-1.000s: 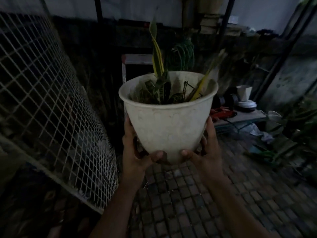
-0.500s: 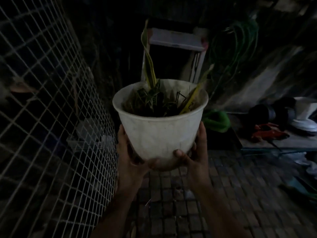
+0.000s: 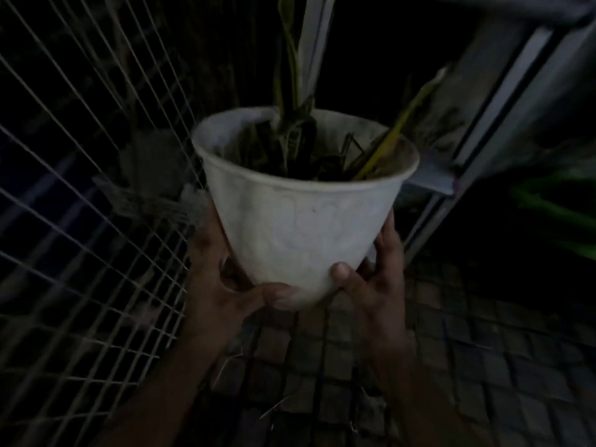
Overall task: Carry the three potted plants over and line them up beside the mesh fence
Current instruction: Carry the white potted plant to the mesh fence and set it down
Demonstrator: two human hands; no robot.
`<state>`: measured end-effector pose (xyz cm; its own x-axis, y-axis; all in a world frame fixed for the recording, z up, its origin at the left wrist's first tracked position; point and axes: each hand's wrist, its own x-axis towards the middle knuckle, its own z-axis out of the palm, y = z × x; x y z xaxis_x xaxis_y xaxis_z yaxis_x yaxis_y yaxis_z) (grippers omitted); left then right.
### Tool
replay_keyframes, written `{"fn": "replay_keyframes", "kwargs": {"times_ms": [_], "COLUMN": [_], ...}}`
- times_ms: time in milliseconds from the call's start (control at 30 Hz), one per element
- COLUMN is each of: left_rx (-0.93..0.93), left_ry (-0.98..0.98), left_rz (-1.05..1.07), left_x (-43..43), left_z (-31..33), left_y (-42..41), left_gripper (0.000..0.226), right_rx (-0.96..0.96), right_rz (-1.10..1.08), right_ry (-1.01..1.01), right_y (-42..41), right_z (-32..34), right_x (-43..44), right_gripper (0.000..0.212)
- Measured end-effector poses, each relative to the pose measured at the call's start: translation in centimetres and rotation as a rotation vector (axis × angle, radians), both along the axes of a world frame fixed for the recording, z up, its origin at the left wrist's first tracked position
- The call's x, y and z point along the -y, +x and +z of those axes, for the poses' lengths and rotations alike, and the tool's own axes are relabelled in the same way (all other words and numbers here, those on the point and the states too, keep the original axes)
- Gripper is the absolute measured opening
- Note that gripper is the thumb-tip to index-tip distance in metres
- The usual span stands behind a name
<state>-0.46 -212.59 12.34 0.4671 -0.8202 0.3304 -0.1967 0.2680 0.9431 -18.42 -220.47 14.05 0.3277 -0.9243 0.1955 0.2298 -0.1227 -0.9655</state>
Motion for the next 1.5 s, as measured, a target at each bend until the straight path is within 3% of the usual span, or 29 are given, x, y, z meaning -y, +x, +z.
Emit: {"fn": "replay_keyframes", "kwargs": {"times_ms": [133,233,433,567,733,933,1333,1500], "left_rx": [0.040,0.037,0.078,0.175,0.099,0.125,0.130,0.213], "left_ry": [0.036,0.050,0.082,0.098,0.093,0.062,0.187,0.160], "left_rz": [0.089,0.103,0.189,0.224,0.202,0.232,0.269,0.252], "left_x": [1.1,1.1,0.7,1.7,3.6,3.7,1.6,1.8], "left_z": [-14.4,-23.0,-34.0,-37.4,-41.0,-41.7,-45.7,-45.4], "left_y": [0.1,0.4,1.2,1.3,2.6,2.8,3.7,4.6], "left_gripper": [0.142,0.141,0.139,0.128,0.141,0.133,0.138,0.131], "right_rx": [-0.054,-0.078,-0.132,-0.108,-0.049,-0.080,-0.115,-0.120], "right_rz": [0.054,0.075,0.074,0.051,0.074,0.142,0.233,0.233], "right_ry": [-0.009,-0.025,-0.057,-0.021,0.058,0.077,0.138,0.142], "right_y": [-0.5,-0.3,0.7,1.5,2.5,2.8,3.1,3.8], "right_z": [-13.4,-21.3,-33.0,-38.0,-40.9,-43.5,-47.7,-48.0], "right_x": [2.5,3.1,3.6,4.3,6.1,7.7,6.7,6.4], "right_gripper": [0.091,0.095,0.091,0.090,0.101,0.102,0.108,0.109]}}
